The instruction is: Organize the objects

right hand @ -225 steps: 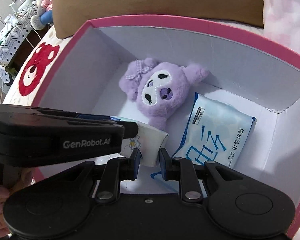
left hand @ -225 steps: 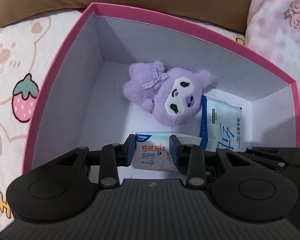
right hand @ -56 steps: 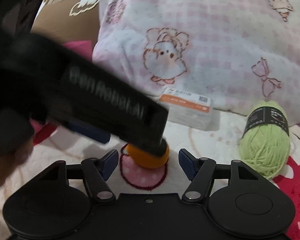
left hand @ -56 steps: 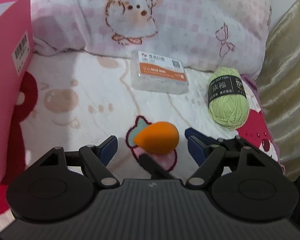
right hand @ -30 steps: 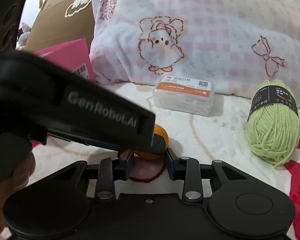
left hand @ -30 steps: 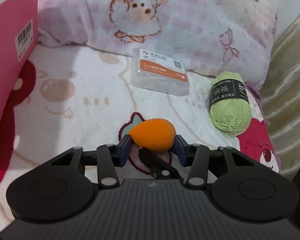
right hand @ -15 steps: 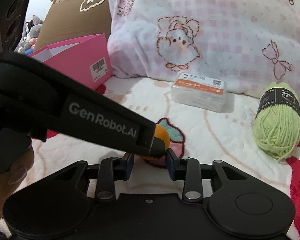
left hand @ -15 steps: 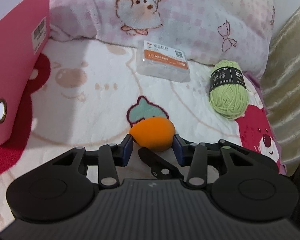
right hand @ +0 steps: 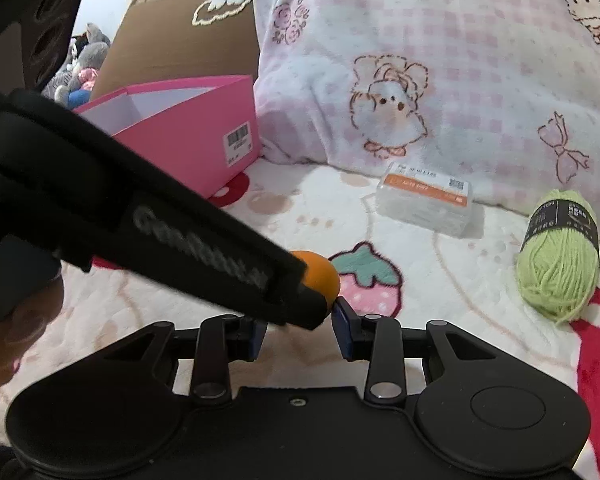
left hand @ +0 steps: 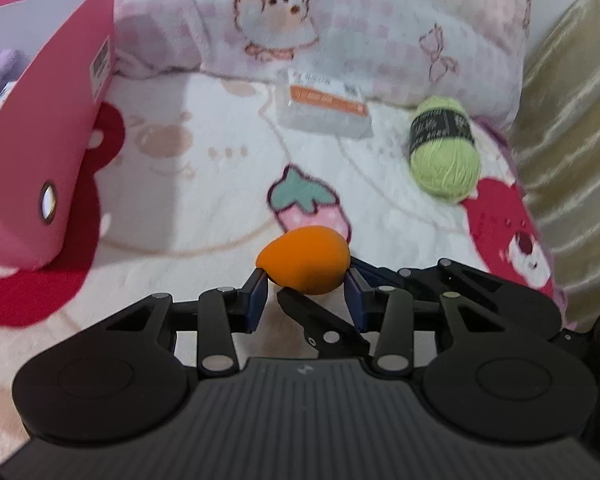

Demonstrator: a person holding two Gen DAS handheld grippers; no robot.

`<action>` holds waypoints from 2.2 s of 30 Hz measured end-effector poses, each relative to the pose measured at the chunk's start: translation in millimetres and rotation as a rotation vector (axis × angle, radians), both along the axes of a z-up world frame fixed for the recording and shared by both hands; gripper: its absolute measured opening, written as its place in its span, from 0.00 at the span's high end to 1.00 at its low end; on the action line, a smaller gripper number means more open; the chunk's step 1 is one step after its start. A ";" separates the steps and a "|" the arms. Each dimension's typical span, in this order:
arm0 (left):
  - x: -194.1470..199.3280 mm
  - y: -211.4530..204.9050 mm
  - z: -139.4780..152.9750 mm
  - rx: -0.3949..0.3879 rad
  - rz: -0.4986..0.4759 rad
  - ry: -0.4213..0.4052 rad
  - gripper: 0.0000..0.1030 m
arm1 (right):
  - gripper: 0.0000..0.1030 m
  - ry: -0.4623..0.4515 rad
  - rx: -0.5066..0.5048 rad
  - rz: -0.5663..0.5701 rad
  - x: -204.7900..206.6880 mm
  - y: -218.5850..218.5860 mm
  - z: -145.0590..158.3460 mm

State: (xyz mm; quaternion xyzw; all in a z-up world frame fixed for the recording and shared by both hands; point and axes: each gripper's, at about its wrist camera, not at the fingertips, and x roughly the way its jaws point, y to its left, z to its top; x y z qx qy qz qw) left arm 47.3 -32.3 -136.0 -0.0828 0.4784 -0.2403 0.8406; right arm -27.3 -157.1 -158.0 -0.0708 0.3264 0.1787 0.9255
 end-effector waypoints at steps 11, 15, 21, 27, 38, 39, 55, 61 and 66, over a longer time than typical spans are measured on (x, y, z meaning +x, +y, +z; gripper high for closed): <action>-17.5 15.7 -3.7 0.019 0.006 0.091 0.62 | 0.59 -0.008 -0.023 0.046 -21.4 18.6 9.0; -14.9 18.2 -12.1 0.048 -0.006 0.129 0.62 | 0.57 0.040 -0.023 0.061 -16.4 18.9 0.6; -8.6 30.4 -11.9 0.100 -0.054 0.127 0.48 | 0.33 0.033 -0.008 0.044 -13.0 18.4 -3.7; -4.6 44.1 -7.5 0.066 0.001 0.052 0.45 | 0.26 0.033 0.030 0.037 -2.7 9.8 -7.6; 8.8 48.6 -24.8 -0.053 0.047 0.025 0.48 | 0.44 0.063 0.023 0.075 11.7 7.1 -27.3; 8.2 46.8 -27.5 -0.062 0.039 0.021 0.51 | 0.45 0.065 0.024 0.072 11.8 6.3 -27.9; -20.0 34.9 1.8 -0.002 -0.033 0.061 0.62 | 0.48 0.207 0.128 0.021 -6.4 -2.5 -1.7; -31.7 37.8 15.8 0.039 -0.057 0.100 0.63 | 0.48 0.270 0.196 0.019 -18.5 -4.8 5.9; -41.1 43.7 20.4 0.057 -0.087 0.102 0.64 | 0.48 0.272 0.202 0.049 -29.1 -0.5 9.0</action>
